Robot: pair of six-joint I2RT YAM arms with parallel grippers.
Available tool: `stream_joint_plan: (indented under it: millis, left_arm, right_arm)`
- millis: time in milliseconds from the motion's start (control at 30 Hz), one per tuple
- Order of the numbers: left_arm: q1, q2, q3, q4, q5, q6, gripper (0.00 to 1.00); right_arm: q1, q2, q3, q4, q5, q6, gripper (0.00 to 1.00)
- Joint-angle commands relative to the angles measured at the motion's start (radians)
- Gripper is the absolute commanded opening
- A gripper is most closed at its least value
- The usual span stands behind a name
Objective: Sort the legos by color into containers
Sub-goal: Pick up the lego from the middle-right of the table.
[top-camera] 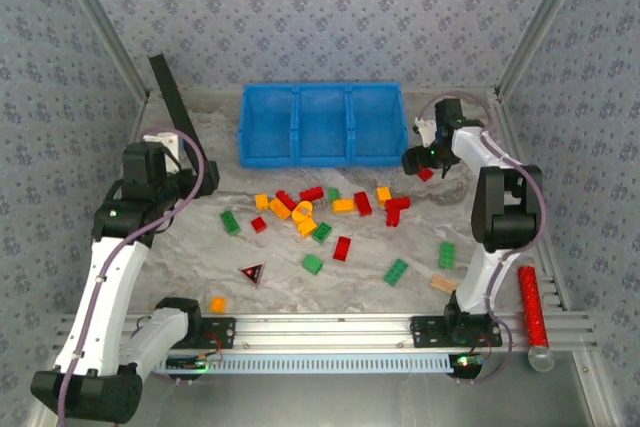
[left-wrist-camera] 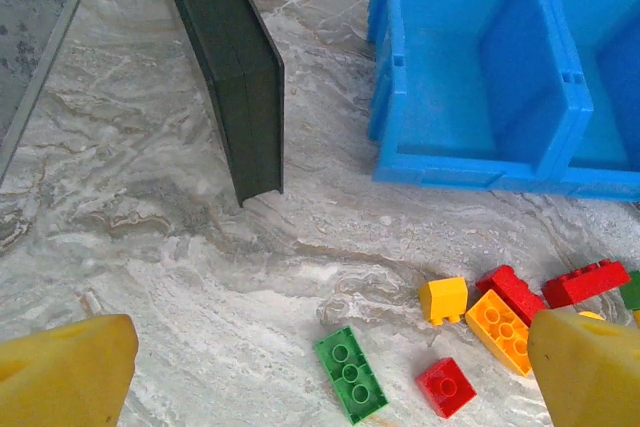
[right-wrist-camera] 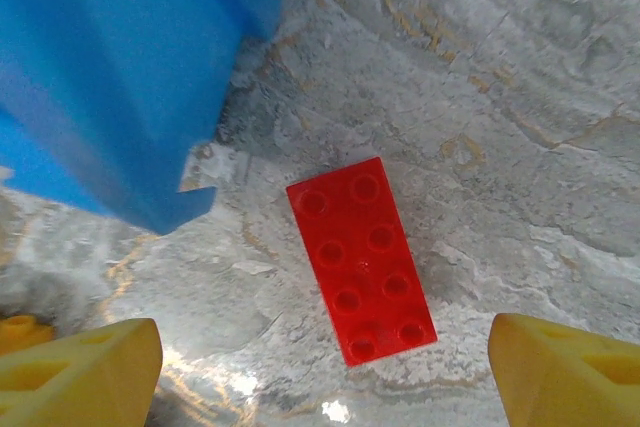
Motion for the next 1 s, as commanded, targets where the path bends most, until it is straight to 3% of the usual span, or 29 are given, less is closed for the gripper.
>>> stream_joint_plan:
  millis: [0,133,300,600,800,967]
  left_arm:
    - [-0.003,0.008,0.057,-0.058,-0.018,0.021,1.00]
    - [-0.003,0.012,0.075,-0.059,-0.023,0.024,1.00]
    - [-0.004,0.020,0.081,-0.066,-0.021,0.013,1.00]
    - [-0.004,0.028,0.075,-0.110,-0.003,0.006,1.00]
    - [-0.006,0.024,0.036,-0.171,0.052,-0.030,1.00]
    - [-0.047,0.005,-0.087,-0.183,0.161,-0.169,1.00]
  right_arm:
    - [0.004,0.054,0.029,-0.005,0.059,-0.048,0.87]
    - [0.004,0.098,0.044,-0.010,0.072,-0.064,0.85]
    - [0.003,0.136,0.050,-0.007,0.074,-0.071,0.74]
    - [0.014,0.156,0.035,-0.018,0.069,-0.069,0.40]
    - [0.026,0.081,-0.038,-0.025,0.088,-0.021,0.29]
    - [0.059,-0.081,-0.122,-0.060,0.106,0.108,0.27]
